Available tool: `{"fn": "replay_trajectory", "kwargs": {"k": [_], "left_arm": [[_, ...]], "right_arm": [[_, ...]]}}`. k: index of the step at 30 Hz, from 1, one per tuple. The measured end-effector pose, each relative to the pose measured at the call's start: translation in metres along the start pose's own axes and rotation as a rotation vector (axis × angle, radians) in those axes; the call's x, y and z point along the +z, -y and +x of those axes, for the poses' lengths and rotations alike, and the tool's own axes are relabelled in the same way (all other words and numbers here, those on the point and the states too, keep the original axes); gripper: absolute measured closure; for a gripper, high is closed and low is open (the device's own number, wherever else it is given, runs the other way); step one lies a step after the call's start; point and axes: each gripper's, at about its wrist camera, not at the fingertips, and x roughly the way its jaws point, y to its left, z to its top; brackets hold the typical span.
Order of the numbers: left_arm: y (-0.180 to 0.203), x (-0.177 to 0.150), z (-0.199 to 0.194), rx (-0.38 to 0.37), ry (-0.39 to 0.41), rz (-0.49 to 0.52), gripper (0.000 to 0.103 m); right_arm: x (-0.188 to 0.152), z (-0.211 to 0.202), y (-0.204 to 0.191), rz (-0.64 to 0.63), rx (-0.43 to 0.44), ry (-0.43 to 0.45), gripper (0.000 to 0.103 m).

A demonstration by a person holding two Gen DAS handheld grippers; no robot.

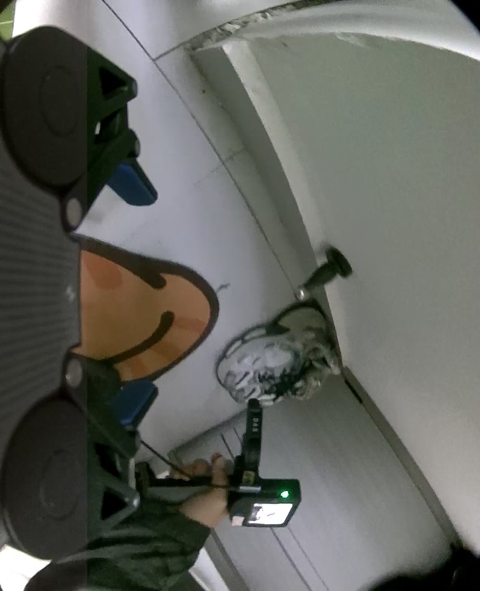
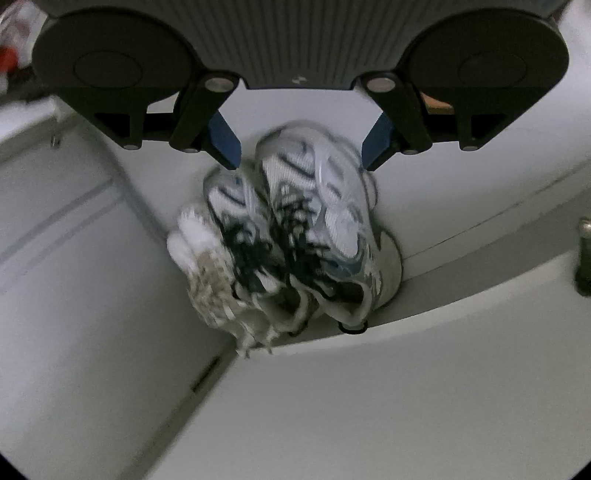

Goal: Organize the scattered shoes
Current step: 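Withdraw the right gripper back from the placed grey sneakers, then move the right gripper down to the black clogs on the mat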

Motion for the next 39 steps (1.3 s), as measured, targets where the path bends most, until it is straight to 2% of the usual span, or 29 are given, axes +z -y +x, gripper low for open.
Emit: {"fn": "replay_trajectory", "kwargs": {"k": [5, 9, 12, 15, 19, 24, 29, 32, 37, 39], "left_arm": [[0.008, -0.002, -0.002, -0.114, 0.003, 0.007, 0.000], [0.009, -0.002, -0.005, -0.145, 0.026, -0.001, 0.000], [0.007, -0.001, -0.007, -0.151, 0.044, -0.015, 0.000], [0.005, -0.001, -0.006, -0.152, 0.040, -0.026, 0.000], [0.004, -0.002, -0.002, -0.148, 0.019, -0.032, 0.000], [0.005, -0.002, -0.003, -0.140, 0.030, -0.013, 0.000], [0.002, -0.002, -0.004, -0.118, 0.038, -0.020, 0.000], [0.000, -0.001, -0.005, -0.112, 0.043, -0.033, 0.000], [-0.001, -0.001, -0.001, -0.088, 0.041, -0.031, 0.000], [0.002, -0.002, 0.000, -0.080, 0.034, -0.014, 0.000]], "right_arm": [[-0.006, -0.038, 0.020, 0.095, -0.008, -0.003, 0.027], [-0.007, -0.076, 0.036, 0.148, -0.014, 0.037, 0.027], [-0.016, -0.097, 0.050, 0.215, -0.015, 0.048, 0.027], [-0.028, -0.104, 0.060, 0.285, 0.002, 0.019, 0.027], [-0.037, -0.108, 0.065, 0.246, 0.019, -0.019, 0.028], [-0.047, -0.122, 0.084, 0.232, 0.015, -0.056, 0.028], [-0.057, -0.127, 0.106, 0.256, 0.021, -0.098, 0.028], [-0.069, -0.116, 0.125, 0.355, 0.044, -0.141, 0.028], [-0.102, -0.080, 0.114, 0.300, 0.065, -0.277, 0.028], [-0.122, -0.061, 0.105, 0.279, 0.089, -0.358, 0.028]]}}
